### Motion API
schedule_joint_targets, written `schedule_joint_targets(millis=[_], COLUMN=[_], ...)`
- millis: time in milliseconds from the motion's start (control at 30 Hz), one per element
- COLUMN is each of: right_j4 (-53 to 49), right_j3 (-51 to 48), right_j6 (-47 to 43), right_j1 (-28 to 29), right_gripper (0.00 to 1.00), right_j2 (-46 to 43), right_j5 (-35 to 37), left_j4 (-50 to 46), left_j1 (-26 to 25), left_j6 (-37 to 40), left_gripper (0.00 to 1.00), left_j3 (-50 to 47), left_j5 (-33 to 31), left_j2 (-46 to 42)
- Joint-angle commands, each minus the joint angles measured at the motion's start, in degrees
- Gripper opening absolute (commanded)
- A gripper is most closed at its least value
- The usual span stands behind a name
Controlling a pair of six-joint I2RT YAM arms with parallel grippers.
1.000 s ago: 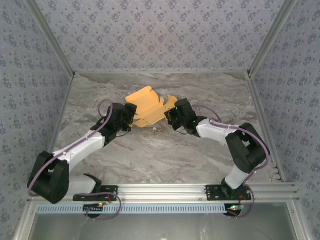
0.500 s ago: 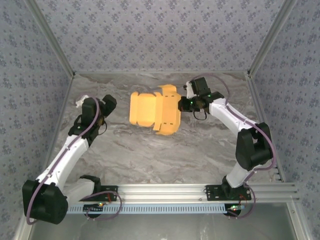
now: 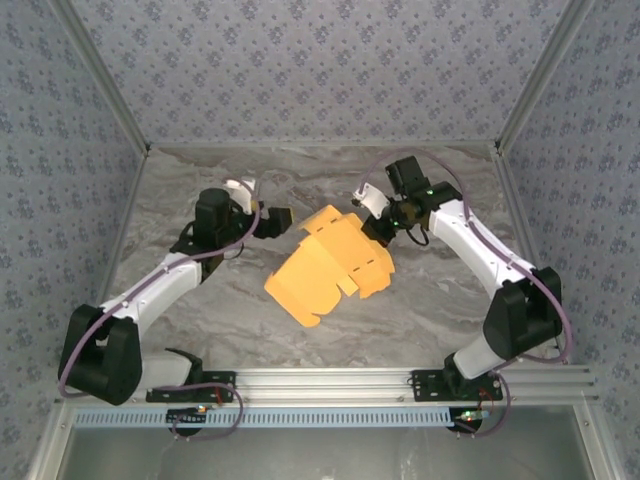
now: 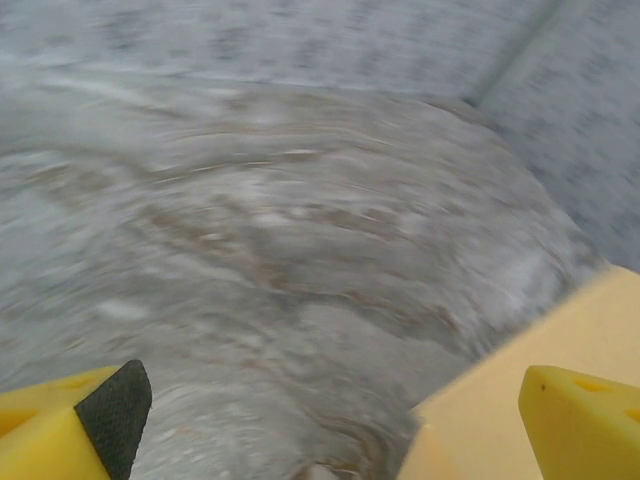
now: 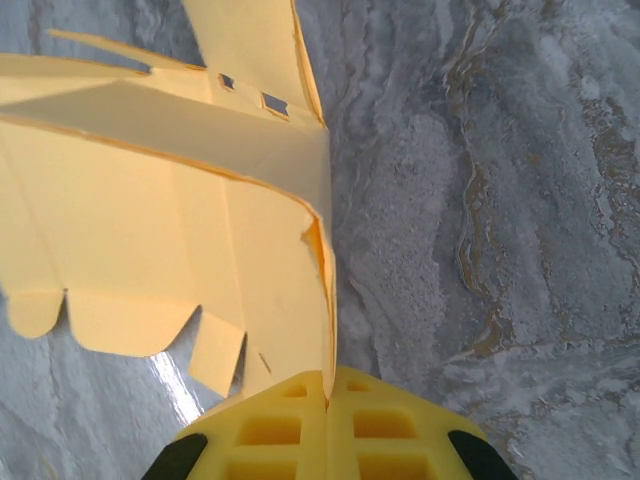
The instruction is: Fold the paper box
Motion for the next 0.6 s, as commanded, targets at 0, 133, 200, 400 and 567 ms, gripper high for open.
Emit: schedule_joint_targets(millis=[0, 133, 200, 400, 567], right_j4=[-8.84, -13.58, -14.58, -16.52, -17.26], right_j3=[4.77, 8.37, 9.47, 12.25, 13.03], right_j6=[-7.50, -9.03, -9.13, -9.38, -9.38], right_j1=[-0.38, 0.21, 0.65, 2.61, 2.53], right_gripper=[0.00, 0.00, 0.01, 0.01, 0.01], right_j2=[3.84, 7.12, 8.15, 10.72, 11.40], right_j5=[3.39, 5.16, 5.08, 6.94, 7.46], left_j4=[5.01, 3.61, 3.76, 4.00, 4.73], left_j1=[-2.25, -5.30, -6.43, -9.26, -11.60], left_j6=[10.40, 15.04, 16.77, 18.97, 19.93], left_gripper=[0.97, 0.98, 0.97, 0.93, 0.87], left_j3=[-1.13, -0.86, -0.65, 1.56, 2.48], left_j5=[10.93, 12.50, 11.84, 5.82, 5.21], left_j2=[1.12, 3.04, 4.26, 9.46, 12.59])
